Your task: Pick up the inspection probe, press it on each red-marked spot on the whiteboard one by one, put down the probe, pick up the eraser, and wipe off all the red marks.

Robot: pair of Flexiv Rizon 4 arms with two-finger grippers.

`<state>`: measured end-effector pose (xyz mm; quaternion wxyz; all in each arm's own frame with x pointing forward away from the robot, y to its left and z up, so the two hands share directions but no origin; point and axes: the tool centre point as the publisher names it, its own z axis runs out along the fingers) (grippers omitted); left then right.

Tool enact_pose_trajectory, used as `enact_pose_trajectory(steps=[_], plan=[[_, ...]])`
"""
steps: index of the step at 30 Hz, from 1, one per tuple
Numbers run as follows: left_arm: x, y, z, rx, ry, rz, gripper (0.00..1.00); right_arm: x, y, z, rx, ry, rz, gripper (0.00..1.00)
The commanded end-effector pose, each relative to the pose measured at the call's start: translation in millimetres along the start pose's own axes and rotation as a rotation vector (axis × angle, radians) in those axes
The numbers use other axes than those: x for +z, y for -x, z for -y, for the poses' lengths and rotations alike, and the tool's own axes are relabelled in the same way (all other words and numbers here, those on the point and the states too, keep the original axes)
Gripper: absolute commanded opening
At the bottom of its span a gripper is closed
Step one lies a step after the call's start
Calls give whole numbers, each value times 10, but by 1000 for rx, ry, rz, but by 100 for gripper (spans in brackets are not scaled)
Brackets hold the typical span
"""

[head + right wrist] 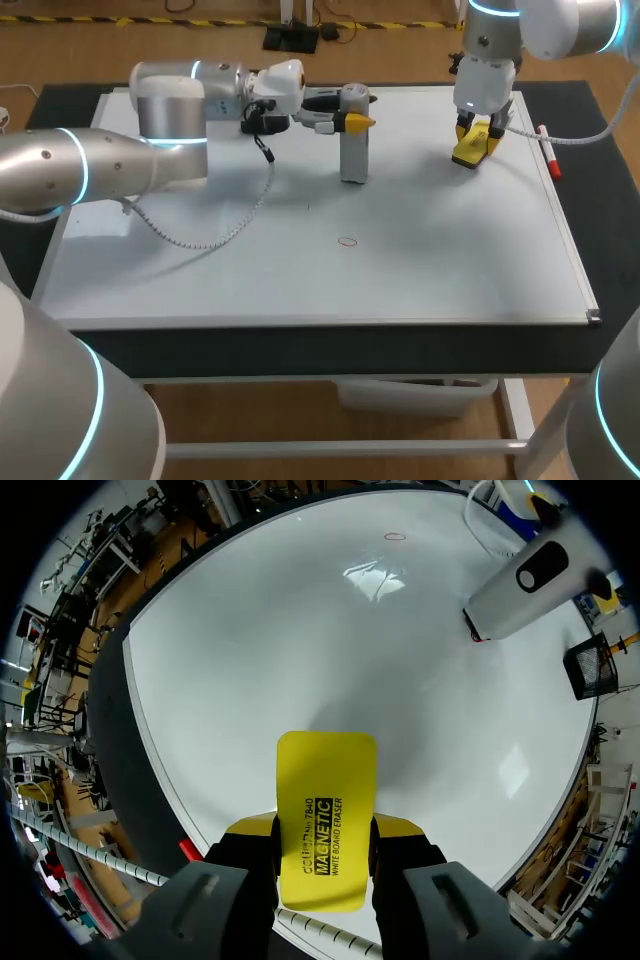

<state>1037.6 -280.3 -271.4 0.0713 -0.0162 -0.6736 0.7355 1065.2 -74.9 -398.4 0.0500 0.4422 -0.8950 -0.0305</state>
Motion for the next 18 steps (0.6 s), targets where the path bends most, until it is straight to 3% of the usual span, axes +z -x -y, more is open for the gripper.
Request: enact_pose_trajectory(steps=[1, 10, 18], plan=[[-29, -25, 1, 2, 3, 10, 0, -8, 1, 10, -2, -1, -3, 0], [-110, -47, 198, 26, 5, 18, 0, -8, 1, 10, -2, -1, -3, 0], [-435, -87, 390, 47, 6, 61, 0, -8, 1, 10, -2, -1, -3, 0]])
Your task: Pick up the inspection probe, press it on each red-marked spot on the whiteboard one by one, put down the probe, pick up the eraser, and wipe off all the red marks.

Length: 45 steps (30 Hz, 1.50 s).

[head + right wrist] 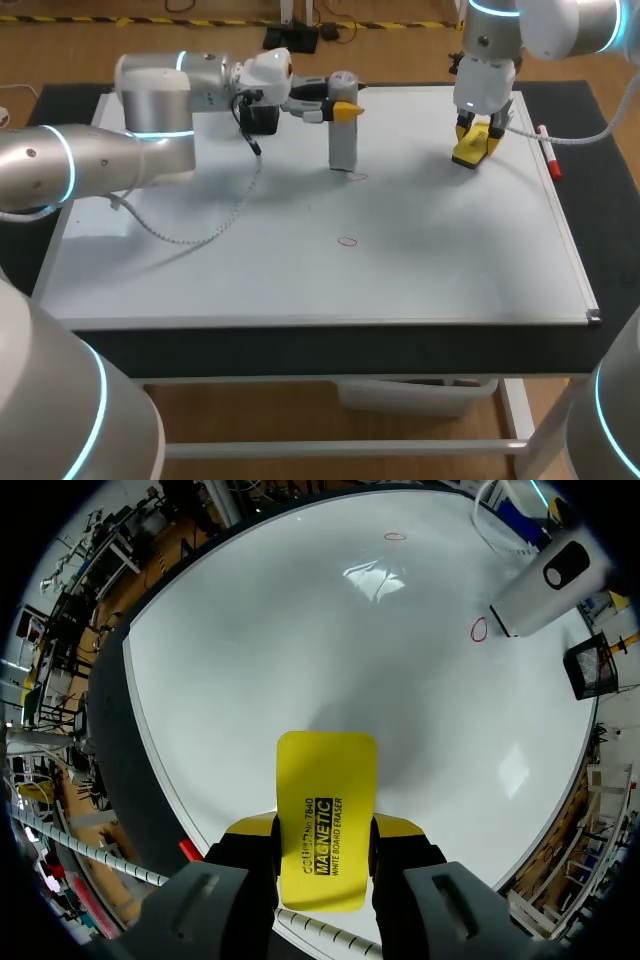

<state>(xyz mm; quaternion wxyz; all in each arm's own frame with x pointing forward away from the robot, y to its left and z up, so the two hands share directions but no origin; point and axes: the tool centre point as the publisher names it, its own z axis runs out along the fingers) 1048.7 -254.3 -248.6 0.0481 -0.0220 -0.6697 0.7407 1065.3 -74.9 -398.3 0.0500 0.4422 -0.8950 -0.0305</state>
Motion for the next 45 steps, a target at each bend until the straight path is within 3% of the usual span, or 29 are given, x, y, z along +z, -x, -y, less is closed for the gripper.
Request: enact_pose_trajectory(steps=[1, 26, 38, 45], plan=[[-248, -133, 162, 9, 19, 46, 0, -8, 1, 10, -2, -1, -3, 0], [-2038, -233, 443, 53, 35, 273, 0, -8, 1, 10, -2, -1, -3, 0], [-2594, -317, 456, 62, 14, 351, 0, -8, 1, 10, -2, -1, -3, 0], [-2741, -316, 470, 66, 11, 364, 0, -8, 1, 10, -2, -1, -3, 0]])
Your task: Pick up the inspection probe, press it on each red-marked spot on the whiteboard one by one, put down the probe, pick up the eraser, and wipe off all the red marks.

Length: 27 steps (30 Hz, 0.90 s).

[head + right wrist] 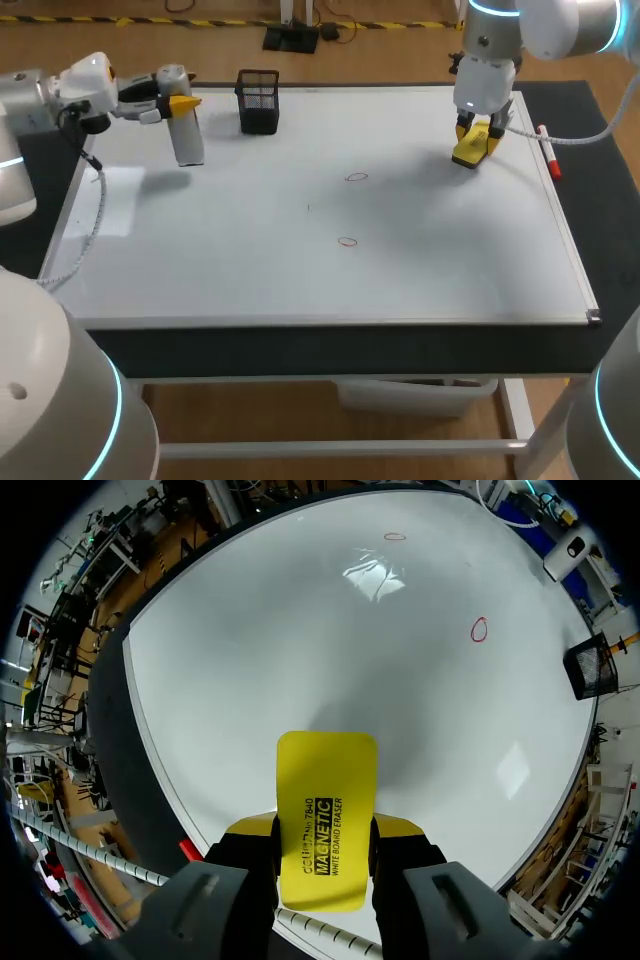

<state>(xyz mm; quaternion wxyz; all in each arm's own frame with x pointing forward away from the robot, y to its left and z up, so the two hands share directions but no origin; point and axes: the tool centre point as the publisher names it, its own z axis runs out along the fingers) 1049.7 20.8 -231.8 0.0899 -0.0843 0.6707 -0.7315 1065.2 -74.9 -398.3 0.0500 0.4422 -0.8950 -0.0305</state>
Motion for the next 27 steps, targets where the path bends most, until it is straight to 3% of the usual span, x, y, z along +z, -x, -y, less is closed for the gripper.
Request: enact_pose_trajectory(steps=[1, 12, 27], plan=[[-64, -19, 36, 5, 0, 22, 0, -8, 1, 11, -2, -1, -3, 0], [-189, 25, 49, 1, -9, 43, 0, -8, 1, 11, -2, -1, -3, 0], [-189, 25, 49, 1, -9, 43, 0, 14, 737, -603, -194, -23, -74, 0]])
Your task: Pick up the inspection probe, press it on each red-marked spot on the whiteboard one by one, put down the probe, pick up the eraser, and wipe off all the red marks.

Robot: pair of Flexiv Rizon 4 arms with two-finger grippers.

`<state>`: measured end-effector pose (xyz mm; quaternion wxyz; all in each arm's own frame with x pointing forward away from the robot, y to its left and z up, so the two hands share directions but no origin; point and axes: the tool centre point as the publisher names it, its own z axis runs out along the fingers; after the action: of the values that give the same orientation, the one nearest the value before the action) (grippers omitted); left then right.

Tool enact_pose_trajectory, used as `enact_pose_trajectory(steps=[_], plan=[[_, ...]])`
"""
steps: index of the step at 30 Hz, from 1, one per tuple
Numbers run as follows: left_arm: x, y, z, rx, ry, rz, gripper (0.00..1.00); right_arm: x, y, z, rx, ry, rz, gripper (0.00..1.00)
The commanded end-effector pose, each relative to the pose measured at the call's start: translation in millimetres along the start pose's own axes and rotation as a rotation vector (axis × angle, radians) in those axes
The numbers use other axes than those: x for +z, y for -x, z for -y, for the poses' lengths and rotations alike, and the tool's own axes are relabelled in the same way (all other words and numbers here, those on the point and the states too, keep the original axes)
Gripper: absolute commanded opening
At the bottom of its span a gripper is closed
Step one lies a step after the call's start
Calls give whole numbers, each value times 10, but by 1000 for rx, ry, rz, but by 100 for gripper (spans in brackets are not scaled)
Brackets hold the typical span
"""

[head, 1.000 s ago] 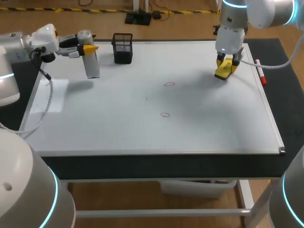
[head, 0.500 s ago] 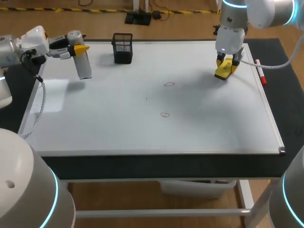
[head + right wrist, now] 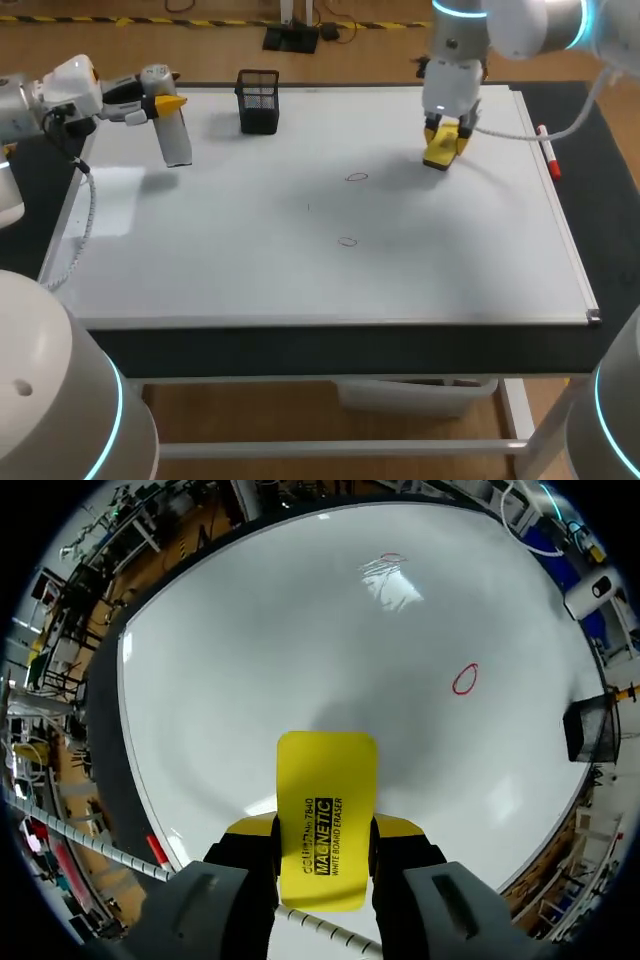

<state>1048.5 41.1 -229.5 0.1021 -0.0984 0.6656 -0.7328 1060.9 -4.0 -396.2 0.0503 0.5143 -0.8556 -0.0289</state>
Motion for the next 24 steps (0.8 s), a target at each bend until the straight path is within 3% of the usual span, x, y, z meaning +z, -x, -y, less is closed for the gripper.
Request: enact_pose_trajectory(steps=[1, 11, 24], plan=[[7, -13, 9, 3, -1, 5, 0, 30, 287, -148, -50, -13, -68, 0], [7, -13, 9, 3, -1, 5, 0, 64, 784, -589, -197, -52, -99, 0], [7, -13, 9, 3, -1, 5, 0, 39, 1324, -974, -332, -67, -63, 0]])
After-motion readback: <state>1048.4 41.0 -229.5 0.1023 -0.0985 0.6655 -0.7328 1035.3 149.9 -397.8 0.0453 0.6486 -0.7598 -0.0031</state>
